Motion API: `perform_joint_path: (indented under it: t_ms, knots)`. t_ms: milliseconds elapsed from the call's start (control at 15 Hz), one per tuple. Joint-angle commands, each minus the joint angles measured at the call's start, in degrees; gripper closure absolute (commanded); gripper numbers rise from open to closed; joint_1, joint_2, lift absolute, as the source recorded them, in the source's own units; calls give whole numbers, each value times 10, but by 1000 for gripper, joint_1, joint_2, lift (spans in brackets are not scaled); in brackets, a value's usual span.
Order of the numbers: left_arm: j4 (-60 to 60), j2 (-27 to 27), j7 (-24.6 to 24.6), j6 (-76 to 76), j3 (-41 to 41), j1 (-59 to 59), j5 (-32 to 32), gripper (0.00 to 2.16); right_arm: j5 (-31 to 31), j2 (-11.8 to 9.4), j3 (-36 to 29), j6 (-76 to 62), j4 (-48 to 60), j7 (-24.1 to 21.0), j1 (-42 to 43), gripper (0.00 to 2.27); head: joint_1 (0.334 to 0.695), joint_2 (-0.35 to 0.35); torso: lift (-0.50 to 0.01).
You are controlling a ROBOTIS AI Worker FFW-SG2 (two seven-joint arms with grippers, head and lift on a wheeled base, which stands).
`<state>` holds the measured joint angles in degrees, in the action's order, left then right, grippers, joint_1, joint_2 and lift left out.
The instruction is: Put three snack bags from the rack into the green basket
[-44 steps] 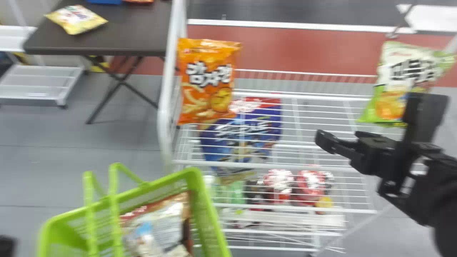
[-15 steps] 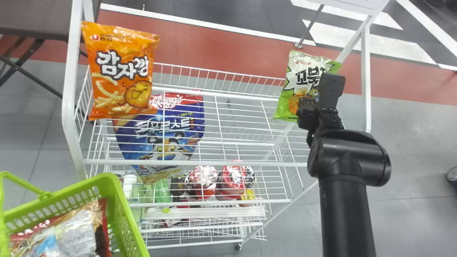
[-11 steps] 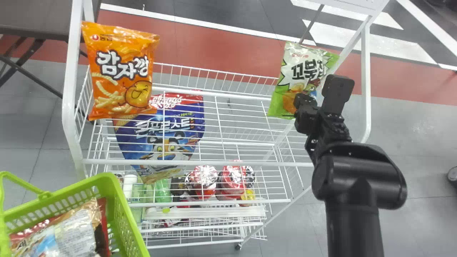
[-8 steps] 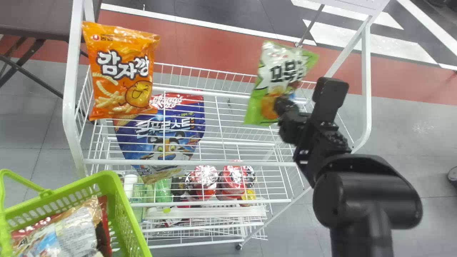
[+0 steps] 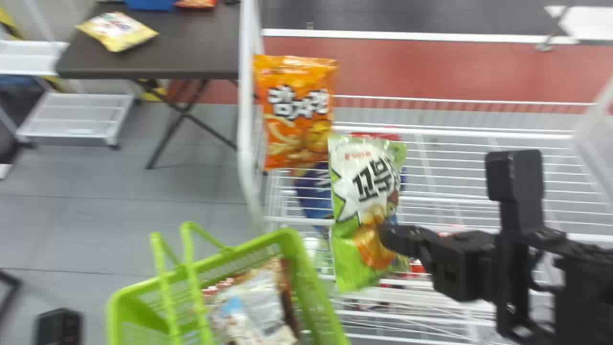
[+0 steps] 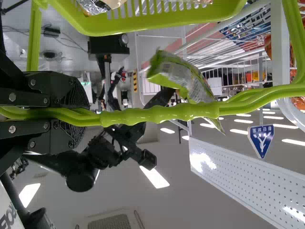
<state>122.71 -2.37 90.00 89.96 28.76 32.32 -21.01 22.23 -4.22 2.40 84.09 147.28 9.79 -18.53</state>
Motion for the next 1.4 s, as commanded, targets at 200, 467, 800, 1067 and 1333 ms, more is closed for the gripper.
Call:
perform_joint_path:
  t_ms: [200, 467, 800, 1067, 1333]
  knots:
    - [2, 1, 6, 1, -2, 1, -2, 2148, 48, 6, 106, 60, 0, 0, 21, 2260, 695, 338, 0]
    - [5, 1, 6, 1, -5, 4, -15, 2152, 72, 10, 169, 52, -117, -5, 54, 2260, 695, 350, 0]
    - [6, 0, 6, 1, -6, 5, -17, 2152, 62, -2, 209, -64, -213, 17, 67, 1092, 695, 350, 0]
    - [5, -2, 6, 1, -6, 3, -17, 2148, 109, -7, 123, -112, -149, 88, 29, -1, 695, 350, 0]
    - [3, -3, 6, 1, -6, -1, -17, 2152, 179, -6, -23, -193, -91, 119, -21, 33, 695, 350, 0]
